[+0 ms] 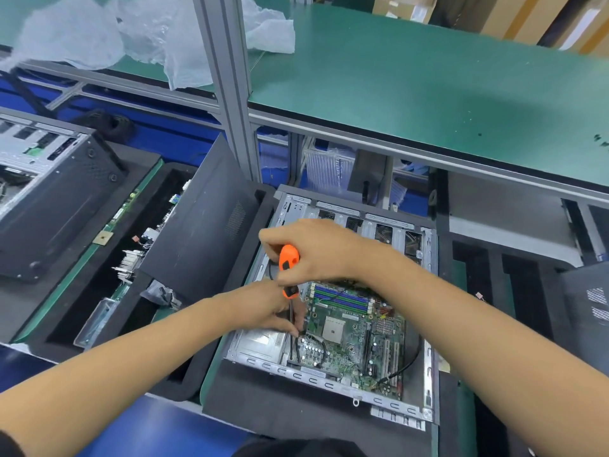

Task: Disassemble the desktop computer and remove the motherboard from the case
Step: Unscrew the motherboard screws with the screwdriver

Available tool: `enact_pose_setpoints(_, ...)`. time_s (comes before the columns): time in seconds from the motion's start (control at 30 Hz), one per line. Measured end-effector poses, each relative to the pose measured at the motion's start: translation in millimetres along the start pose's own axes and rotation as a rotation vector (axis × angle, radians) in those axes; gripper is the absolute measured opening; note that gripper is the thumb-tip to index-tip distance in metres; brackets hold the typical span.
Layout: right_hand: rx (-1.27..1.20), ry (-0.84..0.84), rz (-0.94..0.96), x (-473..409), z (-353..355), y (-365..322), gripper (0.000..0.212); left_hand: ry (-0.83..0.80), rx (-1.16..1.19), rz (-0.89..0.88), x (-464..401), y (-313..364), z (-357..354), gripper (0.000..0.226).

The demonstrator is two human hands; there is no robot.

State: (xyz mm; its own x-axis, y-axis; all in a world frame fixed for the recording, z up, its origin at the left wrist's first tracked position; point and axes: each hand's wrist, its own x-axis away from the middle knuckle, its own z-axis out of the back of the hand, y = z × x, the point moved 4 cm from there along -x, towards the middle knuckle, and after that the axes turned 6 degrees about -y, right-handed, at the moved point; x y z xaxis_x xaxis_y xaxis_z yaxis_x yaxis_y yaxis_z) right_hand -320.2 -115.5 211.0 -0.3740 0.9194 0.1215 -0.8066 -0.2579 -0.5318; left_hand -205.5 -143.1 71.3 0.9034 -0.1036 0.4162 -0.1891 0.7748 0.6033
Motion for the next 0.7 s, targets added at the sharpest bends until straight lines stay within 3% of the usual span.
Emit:
enact_pose_setpoints(0.07, 0.312, -0.005, -0.018, 1, 12, -7, 0.029, 0.019, -0.009, 0.013, 1, 3, 1, 0.046)
enact_pose_setpoints(0.13, 0.370, -0.064, -0.060, 2, 16, -11, 0.028, 0.048, -0.031, 0.003, 0, 7, 2, 0.044)
enact_pose_setpoints(0.27, 0.268, -0.296, -0.065, -1, 15, -24, 0.019, 0.074, 0.008, 0.001, 3, 12, 2, 0.020)
enact_pose_setpoints(0.4, 0.132, -0.467, 0.001, 0, 14, -32, 0.016, 0.137, -0.015, -0.048, 5, 14, -1, 0.021)
enact_pose_setpoints(0.6, 0.167, -0.564, 0.110, 4, 1, -46, 0.025, 0.188, -0.099, -0.097, 7, 12, -19, 0.023)
enact_pose_setpoints(0.7, 0.254, -0.530, 0.051, 3, 2, -48, 0.045, 0.274, -0.226, -0.107, 6, 14, -21, 0.029)
